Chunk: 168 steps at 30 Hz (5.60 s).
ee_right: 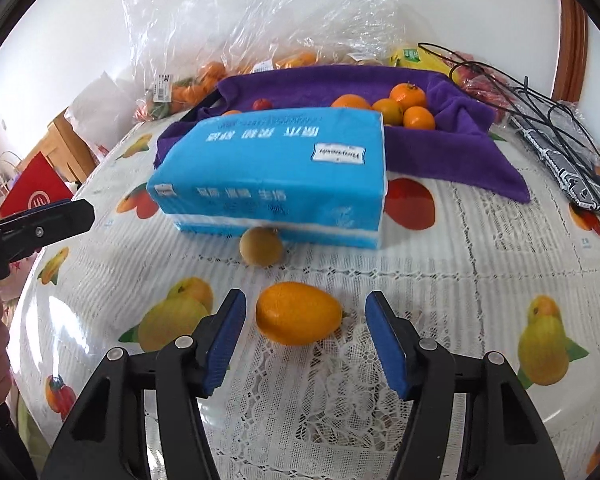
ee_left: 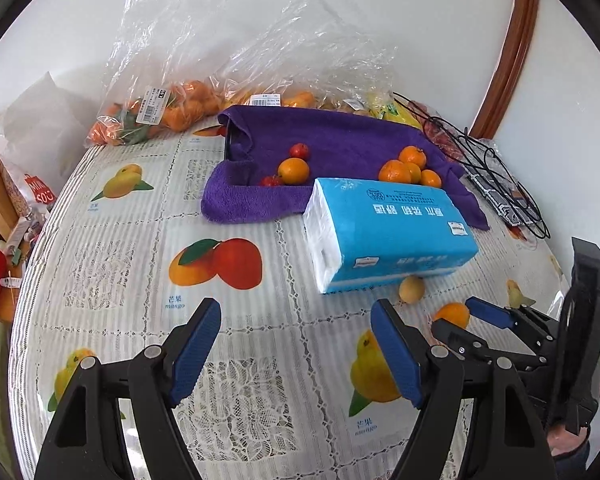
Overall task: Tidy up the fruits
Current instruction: 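Withdraw both grippers from the towel toward the last loose fruit, then grasp the oval orange fruit with the right gripper while the left gripper grasps a small brown fruit, then carry both fruits over the purple towel with both grippers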
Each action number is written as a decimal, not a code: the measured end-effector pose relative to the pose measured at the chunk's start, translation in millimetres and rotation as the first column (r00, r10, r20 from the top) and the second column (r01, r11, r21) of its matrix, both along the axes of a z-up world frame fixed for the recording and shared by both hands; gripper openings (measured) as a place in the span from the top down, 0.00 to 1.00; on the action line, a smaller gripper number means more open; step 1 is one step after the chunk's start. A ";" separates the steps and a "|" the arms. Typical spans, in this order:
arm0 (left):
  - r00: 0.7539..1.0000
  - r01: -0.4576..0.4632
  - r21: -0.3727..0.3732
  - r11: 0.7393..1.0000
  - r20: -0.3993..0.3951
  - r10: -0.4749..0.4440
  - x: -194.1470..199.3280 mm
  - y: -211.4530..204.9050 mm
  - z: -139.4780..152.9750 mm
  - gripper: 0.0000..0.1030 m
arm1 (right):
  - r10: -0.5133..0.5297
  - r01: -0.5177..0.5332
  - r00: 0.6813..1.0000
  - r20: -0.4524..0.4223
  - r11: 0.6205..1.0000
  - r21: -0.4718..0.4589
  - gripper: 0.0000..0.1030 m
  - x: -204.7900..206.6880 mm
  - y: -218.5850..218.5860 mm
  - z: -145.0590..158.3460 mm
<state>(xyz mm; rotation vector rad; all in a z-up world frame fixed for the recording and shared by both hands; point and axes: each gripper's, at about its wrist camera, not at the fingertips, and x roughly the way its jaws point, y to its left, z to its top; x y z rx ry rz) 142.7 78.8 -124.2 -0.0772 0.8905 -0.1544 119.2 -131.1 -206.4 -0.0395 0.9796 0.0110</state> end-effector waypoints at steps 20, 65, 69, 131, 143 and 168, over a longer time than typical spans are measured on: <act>0.998 0.049 -0.005 0.999 -0.049 -0.049 6.8 -32.2 -21.8 0.26 | -0.050 0.051 0.997 0.062 0.999 -0.011 0.60 -16.9 -38.9 18.8; 0.995 0.086 0.006 0.996 -0.057 -0.086 43.4 -120.5 -56.3 0.51 | -0.055 0.048 0.996 0.071 0.994 0.099 0.63 -35.4 -104.7 13.9; 0.996 0.074 0.022 0.997 -0.050 -0.072 42.4 -116.5 -56.1 0.75 | -0.054 0.047 0.996 0.070 0.994 0.094 0.63 -35.6 -104.0 13.7; 0.995 0.097 -0.114 0.989 -0.018 -0.100 7.5 -58.5 -8.4 0.75 | -0.019 0.015 0.994 0.110 0.999 0.038 0.69 -24.0 -41.5 47.0; 0.997 0.065 -0.073 0.995 0.035 -0.063 53.7 -49.1 35.9 0.75 | -0.001 -0.003 0.981 0.193 1.000 0.020 0.69 35.7 -47.9 101.0; 0.999 0.039 -0.071 0.997 -0.032 -0.041 182.8 -33.2 13.3 0.75 | 0.017 -0.023 0.997 0.080 0.997 0.070 0.69 190.9 -70.8 52.8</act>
